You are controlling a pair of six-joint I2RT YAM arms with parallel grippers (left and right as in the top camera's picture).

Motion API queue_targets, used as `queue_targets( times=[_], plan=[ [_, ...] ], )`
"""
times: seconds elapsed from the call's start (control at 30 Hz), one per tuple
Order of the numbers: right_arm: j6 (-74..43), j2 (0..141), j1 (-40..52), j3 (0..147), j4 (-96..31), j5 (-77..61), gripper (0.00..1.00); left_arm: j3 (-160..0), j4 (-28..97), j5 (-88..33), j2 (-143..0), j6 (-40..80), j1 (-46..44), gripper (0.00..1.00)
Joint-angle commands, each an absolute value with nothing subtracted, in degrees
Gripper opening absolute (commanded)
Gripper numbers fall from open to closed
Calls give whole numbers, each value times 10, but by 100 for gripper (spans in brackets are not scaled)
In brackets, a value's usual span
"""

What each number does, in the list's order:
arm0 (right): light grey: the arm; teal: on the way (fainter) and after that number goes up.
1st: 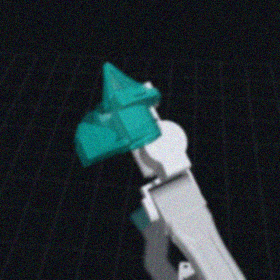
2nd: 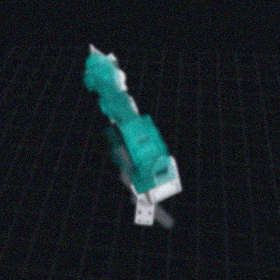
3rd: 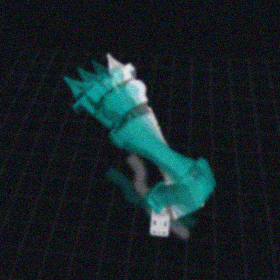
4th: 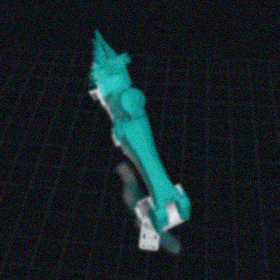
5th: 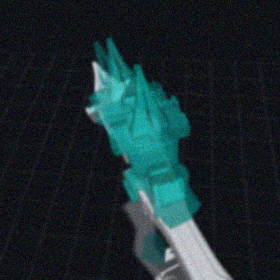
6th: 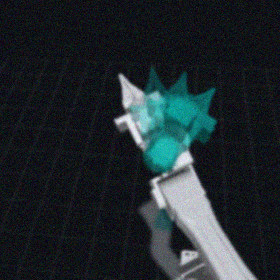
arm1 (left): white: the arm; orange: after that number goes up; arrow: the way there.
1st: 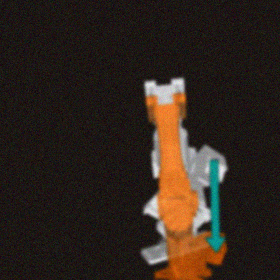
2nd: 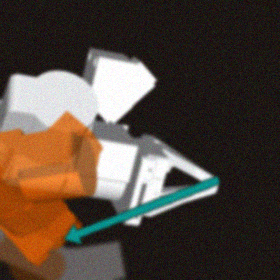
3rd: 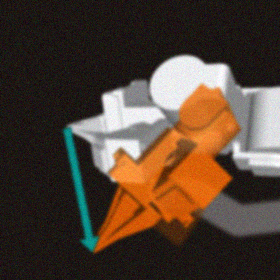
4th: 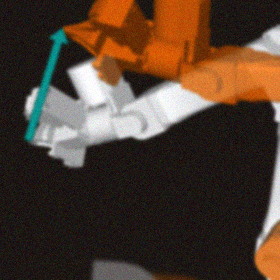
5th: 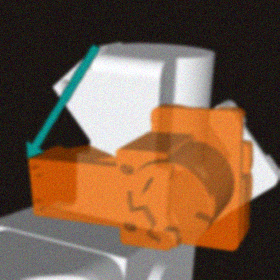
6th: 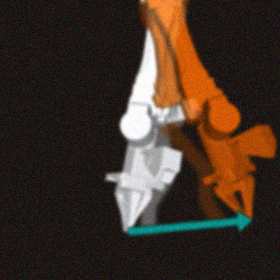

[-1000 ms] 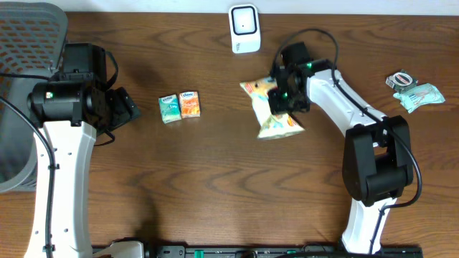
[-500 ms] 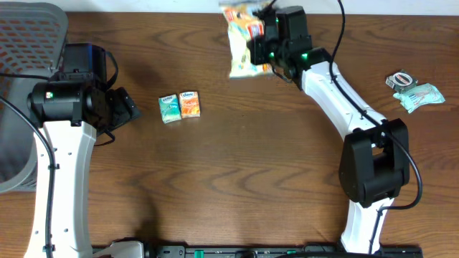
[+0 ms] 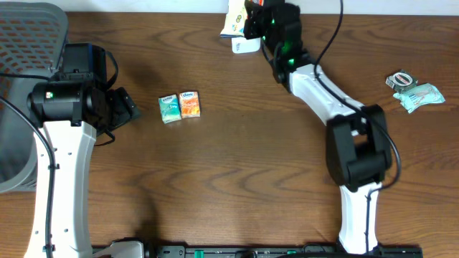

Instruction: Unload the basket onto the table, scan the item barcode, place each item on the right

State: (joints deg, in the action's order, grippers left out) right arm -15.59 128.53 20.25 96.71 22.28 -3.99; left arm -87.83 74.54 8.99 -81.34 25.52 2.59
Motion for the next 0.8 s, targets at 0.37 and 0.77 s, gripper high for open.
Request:
queue_targets(
  times=[0.37,0.77],
  plan=[
    [-163,1336,182,979,263,-19,1,-880,748,95,-816,260,28,98],
    [-163,1336,180,979,325,-81,1,-880,748,95,-816,260,28,98]
  ],
)
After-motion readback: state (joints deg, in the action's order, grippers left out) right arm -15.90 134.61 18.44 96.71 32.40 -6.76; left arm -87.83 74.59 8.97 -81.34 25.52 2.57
